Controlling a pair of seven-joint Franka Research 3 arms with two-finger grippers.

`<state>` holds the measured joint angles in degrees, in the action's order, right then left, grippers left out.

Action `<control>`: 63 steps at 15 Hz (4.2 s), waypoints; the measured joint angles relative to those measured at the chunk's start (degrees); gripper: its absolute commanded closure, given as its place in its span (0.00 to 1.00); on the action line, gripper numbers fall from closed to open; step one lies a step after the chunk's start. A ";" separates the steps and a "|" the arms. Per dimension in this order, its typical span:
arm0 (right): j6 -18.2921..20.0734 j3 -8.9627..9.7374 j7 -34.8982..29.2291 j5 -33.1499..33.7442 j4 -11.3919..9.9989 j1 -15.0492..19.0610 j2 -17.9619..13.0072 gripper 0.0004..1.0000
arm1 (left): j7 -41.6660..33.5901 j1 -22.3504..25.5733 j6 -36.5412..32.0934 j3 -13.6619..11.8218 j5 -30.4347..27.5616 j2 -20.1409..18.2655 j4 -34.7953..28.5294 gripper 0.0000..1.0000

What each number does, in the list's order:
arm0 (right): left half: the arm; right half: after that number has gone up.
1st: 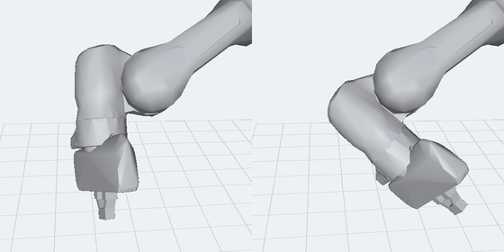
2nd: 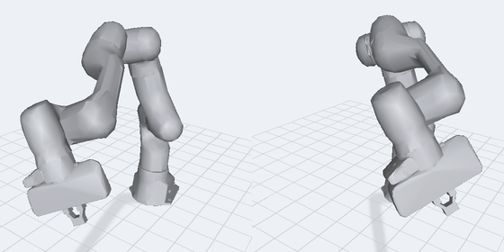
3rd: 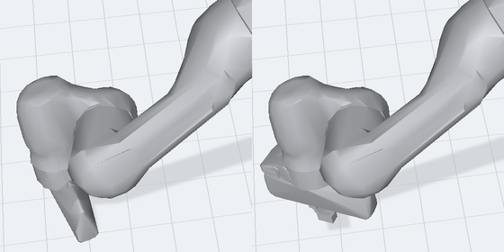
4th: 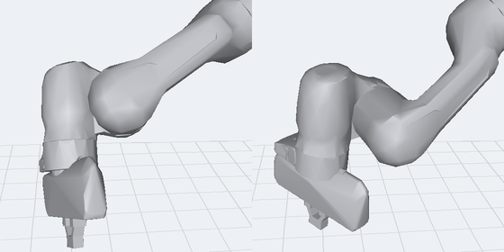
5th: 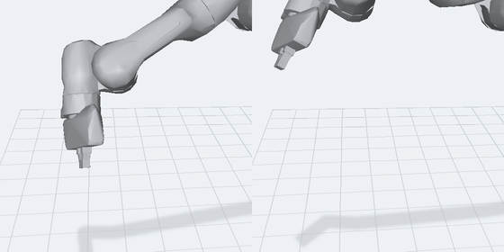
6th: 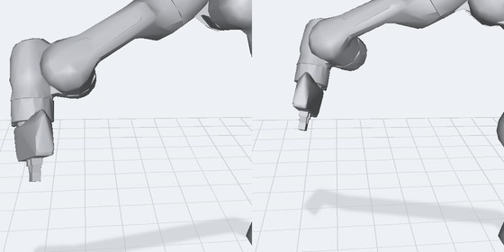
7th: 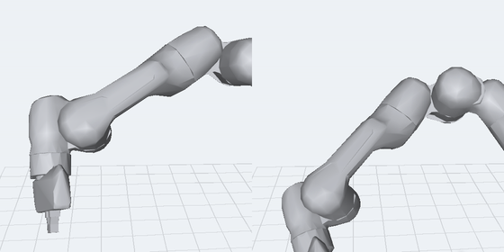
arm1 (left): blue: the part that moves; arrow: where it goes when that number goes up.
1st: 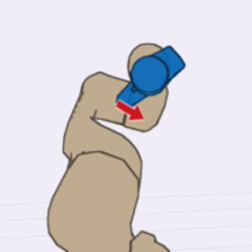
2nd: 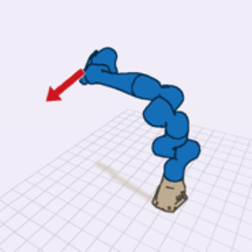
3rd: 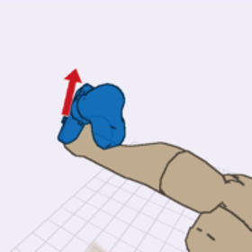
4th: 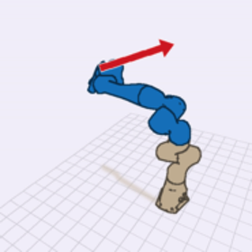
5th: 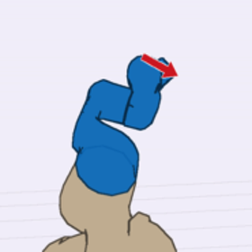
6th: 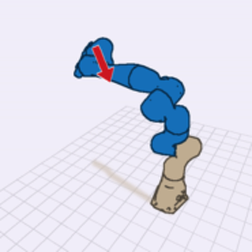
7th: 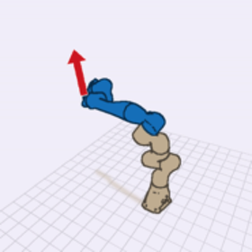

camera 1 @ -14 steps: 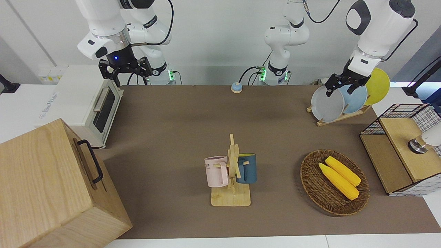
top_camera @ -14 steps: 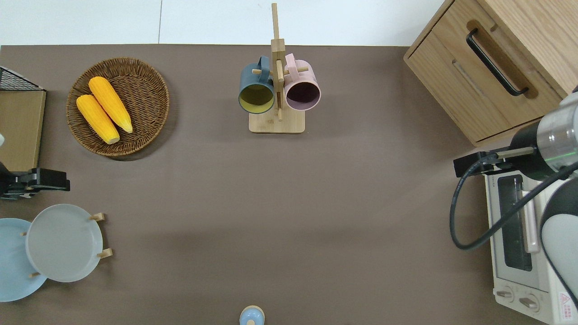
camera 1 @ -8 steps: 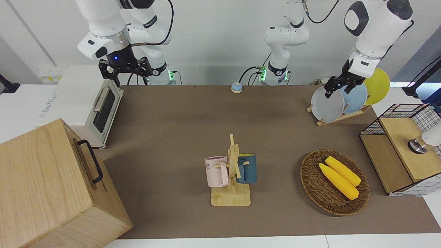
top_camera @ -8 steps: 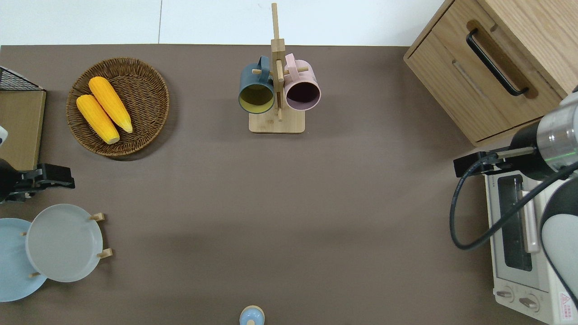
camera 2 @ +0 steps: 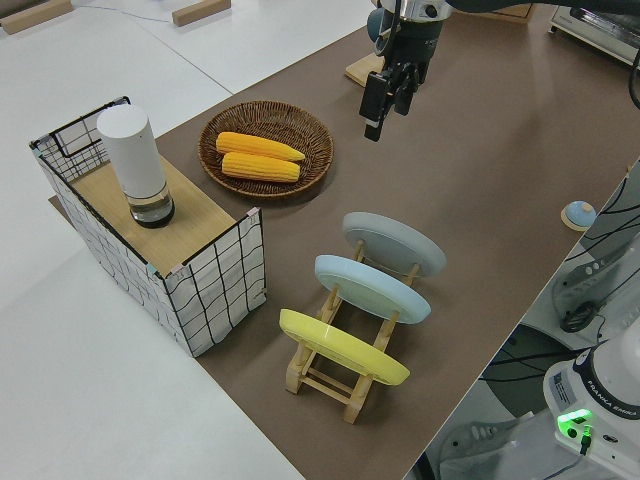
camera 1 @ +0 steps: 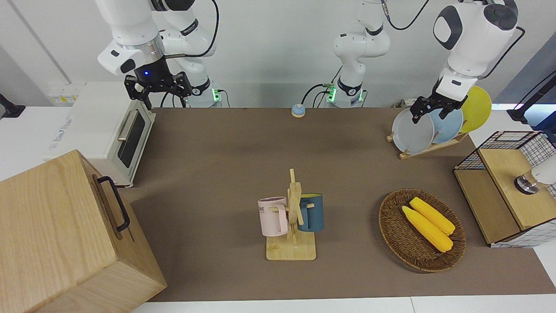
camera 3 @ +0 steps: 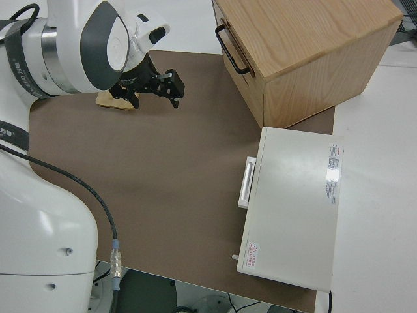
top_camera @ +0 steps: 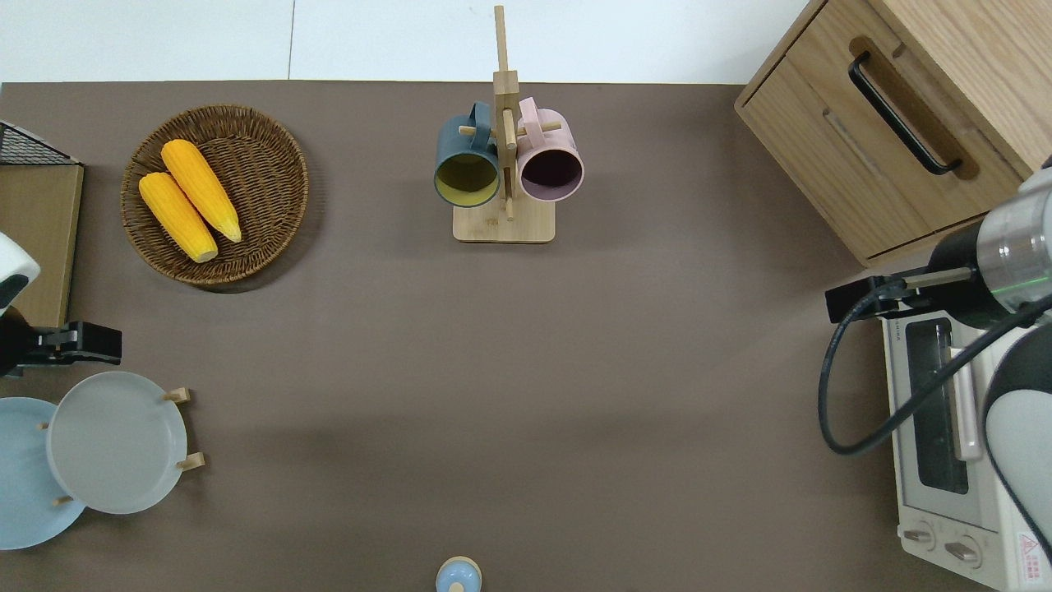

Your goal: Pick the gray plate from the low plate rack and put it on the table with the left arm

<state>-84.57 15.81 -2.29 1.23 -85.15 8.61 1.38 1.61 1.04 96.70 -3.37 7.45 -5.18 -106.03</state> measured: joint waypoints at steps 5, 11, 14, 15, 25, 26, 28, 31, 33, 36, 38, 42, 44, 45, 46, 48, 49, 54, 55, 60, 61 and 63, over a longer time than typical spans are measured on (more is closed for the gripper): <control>0.00 0.00 0.00 0.00 0.00 0.00 0.00 0.02 | -0.01 0.05 -0.90 -0.04 7.63 0.11 -5.28 0.01; 0.00 0.00 0.00 0.00 0.00 0.00 0.00 0.02 | -2.14 0.08 -6.62 -0.63 13.76 0.44 -7.86 0.01; 0.00 0.00 0.00 0.00 0.00 0.00 0.00 0.02 | -2.43 0.10 -6.67 -0.69 15.02 1.04 -9.28 0.01; 0.00 0.00 0.00 0.00 0.00 0.00 0.00 0.02 | -2.43 0.12 -6.67 -0.73 15.47 1.31 -9.67 0.04; 0.00 0.00 0.00 0.00 0.00 0.00 0.00 0.02 | -2.35 0.02 -4.16 -4.09 16.93 2.84 -10.02 0.98; 0.00 0.00 0.00 0.00 0.00 0.00 0.00 0.02 | -2.33 -0.01 -4.14 -4.05 16.91 2.90 -10.01 1.00; 0.00 0.00 0.00 0.00 0.00 0.00 0.00 0.02 | -2.06 -0.02 -3.99 -4.04 16.74 2.96 -10.00 1.00; 0.00 0.00 0.00 0.00 0.00 0.00 0.00 0.02 | -1.62 -0.02 -3.93 -4.03 16.64 2.96 -10.00 1.00; 0.00 0.00 0.00 0.00 0.00 0.00 0.00 0.02 | -1.59 -0.03 -3.93 -4.03 16.63 2.96 -9.99 1.00; 0.00 0.00 0.00 0.00 0.00 0.00 0.00 0.02 | -0.93 -0.09 -3.98 -3.93 16.63 2.94 -9.92 1.00; 0.00 0.00 0.00 0.00 0.00 0.00 0.00 0.02 | -0.31 -0.10 -4.03 -3.74 16.64 2.90 -9.78 1.00; 0.00 0.00 0.00 0.00 0.00 0.00 0.00 0.02 | -0.24 -0.09 -5.10 -2.99 16.80 2.57 -9.20 1.00; 0.00 0.00 0.00 0.00 0.00 0.00 0.00 0.02 | -0.24 -0.09 -6.91 -2.08 16.95 2.42 -8.19 1.00; 0.00 0.00 0.00 0.00 0.00 0.00 0.00 0.02 | -0.24 -0.09 -7.99 -1.49 16.98 2.32 -7.58 1.00; 0.00 0.00 0.00 0.00 0.00 0.00 0.00 0.02 | -0.18 -0.10 -9.07 -0.72 16.97 2.22 -6.85 1.00; 0.00 0.00 0.00 0.00 0.00 0.00 0.00 0.02 | 0.38 -0.12 -10.84 0.58 17.00 2.09 -5.61 1.00; 0.00 0.00 0.00 0.00 0.00 0.00 0.00 0.02 | 0.55 -0.13 -11.44 0.98 17.02 2.07 -5.18 1.00; 0.00 0.00 0.00 0.00 0.00 0.00 0.00 0.02 | 0.60 -0.12 -12.83 1.16 16.94 2.05 -4.23 1.00; 0.00 0.00 0.00 0.00 0.00 0.00 0.00 0.02 | 0.60 -0.12 -12.99 1.16 15.74 2.05 -4.19 1.00; 0.00 0.00 0.00 0.00 0.00 0.00 0.00 0.02 | 0.59 0.00 -9.81 0.53 -2.89 2.05 -4.10 1.00; 0.00 0.00 0.00 0.00 0.00 0.00 0.00 0.02 | 0.60 0.02 -7.80 0.47 -5.64 2.06 -4.14 1.00; 0.00 0.00 0.00 0.00 0.00 0.00 0.00 0.02 | 1.08 0.02 -3.95 0.61 -10.05 2.06 -4.29 1.00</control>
<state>-84.57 15.81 -2.29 1.23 -85.15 8.61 1.38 2.69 1.06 92.74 -2.76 -2.60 -3.12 -110.32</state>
